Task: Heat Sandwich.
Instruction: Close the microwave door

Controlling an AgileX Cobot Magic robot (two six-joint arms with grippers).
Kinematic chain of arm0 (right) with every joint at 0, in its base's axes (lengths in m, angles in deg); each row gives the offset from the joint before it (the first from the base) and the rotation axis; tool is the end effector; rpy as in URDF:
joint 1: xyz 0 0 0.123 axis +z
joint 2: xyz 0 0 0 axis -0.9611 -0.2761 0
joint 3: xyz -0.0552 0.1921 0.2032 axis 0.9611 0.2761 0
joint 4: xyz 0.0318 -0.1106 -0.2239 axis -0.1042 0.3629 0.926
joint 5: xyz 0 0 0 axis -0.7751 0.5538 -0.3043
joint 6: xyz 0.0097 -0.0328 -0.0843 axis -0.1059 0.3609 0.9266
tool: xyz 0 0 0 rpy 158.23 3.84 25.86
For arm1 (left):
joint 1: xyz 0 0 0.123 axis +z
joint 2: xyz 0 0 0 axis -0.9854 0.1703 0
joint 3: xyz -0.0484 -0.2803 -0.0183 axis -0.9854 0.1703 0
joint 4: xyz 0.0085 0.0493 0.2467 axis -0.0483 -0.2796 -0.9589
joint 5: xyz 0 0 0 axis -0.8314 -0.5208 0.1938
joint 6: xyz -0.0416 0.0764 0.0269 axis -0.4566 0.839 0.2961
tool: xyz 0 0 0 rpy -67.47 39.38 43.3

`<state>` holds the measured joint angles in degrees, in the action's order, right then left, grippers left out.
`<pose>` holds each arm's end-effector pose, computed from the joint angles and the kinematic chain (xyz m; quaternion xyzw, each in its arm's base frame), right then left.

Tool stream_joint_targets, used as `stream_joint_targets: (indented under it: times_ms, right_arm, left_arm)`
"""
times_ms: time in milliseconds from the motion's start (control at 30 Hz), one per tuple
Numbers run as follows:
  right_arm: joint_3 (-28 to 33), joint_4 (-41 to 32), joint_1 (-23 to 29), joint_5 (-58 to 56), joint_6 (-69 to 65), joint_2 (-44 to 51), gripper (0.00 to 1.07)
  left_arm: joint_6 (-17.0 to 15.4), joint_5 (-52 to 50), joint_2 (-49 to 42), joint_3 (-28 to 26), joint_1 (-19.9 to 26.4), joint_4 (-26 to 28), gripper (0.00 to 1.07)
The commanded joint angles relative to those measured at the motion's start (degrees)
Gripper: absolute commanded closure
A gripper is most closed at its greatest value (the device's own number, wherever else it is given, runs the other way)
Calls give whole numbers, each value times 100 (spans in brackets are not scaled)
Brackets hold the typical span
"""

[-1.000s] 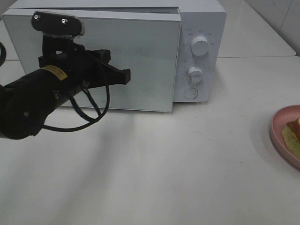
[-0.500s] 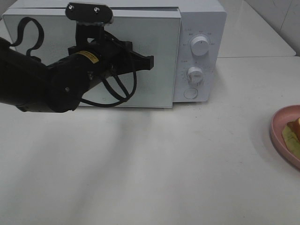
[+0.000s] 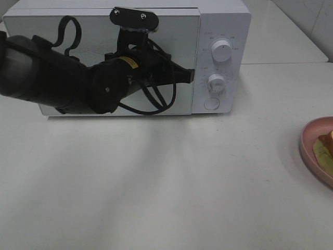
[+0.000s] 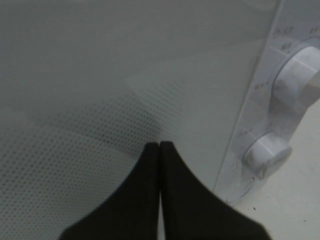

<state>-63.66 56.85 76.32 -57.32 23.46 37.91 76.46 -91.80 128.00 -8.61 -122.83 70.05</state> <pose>-0.0029 -0.0043 0.2816 -0.0001 0.8370 -0.0054 0.5472 0.3351 -0.2792 0.1676 0.1764 0.7825 -0.1604 0.5752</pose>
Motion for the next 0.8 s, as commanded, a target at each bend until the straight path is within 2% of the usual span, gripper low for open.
stream_joint_targets:
  times_ms: [33,167,567,800]
  right_arm:
    - [6,6,-40,34,6,160,35]
    - [6,6,-40,34,6,160,35]
    - [6,6,-40,34,6,160,35]
    - [6,6,-40,34,6,160,35]
  left_arm:
    - [74,-355,86,-361,138,435,107]
    - [74,-195,201,-584,201,476,107]
    - [74,-52,120,-584,166,453,107]
    - [97,-69,-52,-378,126,453,107]
